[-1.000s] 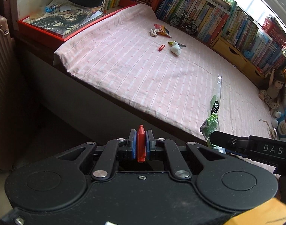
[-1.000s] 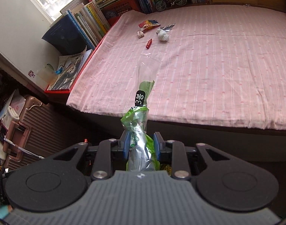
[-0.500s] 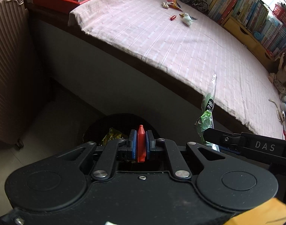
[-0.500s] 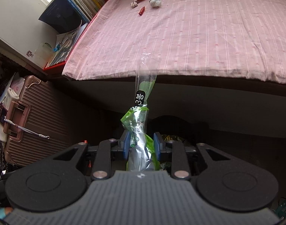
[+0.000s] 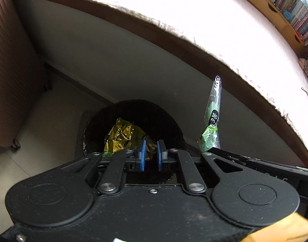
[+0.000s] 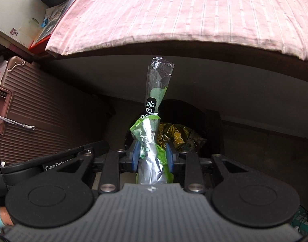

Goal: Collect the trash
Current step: 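Open both tools to drop the clear bag and red crayon into the bin, then move both tools back over the white tissue and second red crayon, then grasp the white tissue with the right tool while the left tool grasps the red crayon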

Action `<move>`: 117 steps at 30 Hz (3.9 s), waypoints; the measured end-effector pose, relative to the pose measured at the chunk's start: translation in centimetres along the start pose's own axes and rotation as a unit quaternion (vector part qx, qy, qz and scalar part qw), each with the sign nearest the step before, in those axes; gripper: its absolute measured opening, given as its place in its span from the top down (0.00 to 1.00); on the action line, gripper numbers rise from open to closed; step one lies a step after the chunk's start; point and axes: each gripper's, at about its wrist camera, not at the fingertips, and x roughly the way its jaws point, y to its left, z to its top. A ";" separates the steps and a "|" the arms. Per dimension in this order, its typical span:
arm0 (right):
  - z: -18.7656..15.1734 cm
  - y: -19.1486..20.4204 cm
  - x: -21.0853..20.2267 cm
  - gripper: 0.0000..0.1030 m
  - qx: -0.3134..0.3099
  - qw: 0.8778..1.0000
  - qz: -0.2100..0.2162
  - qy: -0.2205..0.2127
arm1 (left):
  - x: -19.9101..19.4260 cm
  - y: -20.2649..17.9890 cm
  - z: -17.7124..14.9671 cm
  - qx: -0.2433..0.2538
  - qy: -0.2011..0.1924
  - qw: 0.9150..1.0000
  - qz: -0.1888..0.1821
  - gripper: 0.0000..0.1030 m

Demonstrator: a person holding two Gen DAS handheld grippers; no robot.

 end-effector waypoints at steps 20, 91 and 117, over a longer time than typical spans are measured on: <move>1.6 0.7 2.9 0.43 0.025 0.999 -0.016 0.012 | 1.3 1.0 3.7 0.010 -0.010 1.000 0.014 0.54; 39.6 -2.0 9.4 0.59 -0.233 0.969 -0.010 -0.081 | 12.0 -13.5 37.4 -0.006 -0.148 0.988 0.051 0.70; 40.5 -2.0 10.5 0.61 -0.209 0.975 0.003 -0.080 | 12.3 -13.1 38.0 -0.035 -0.137 0.986 0.088 0.91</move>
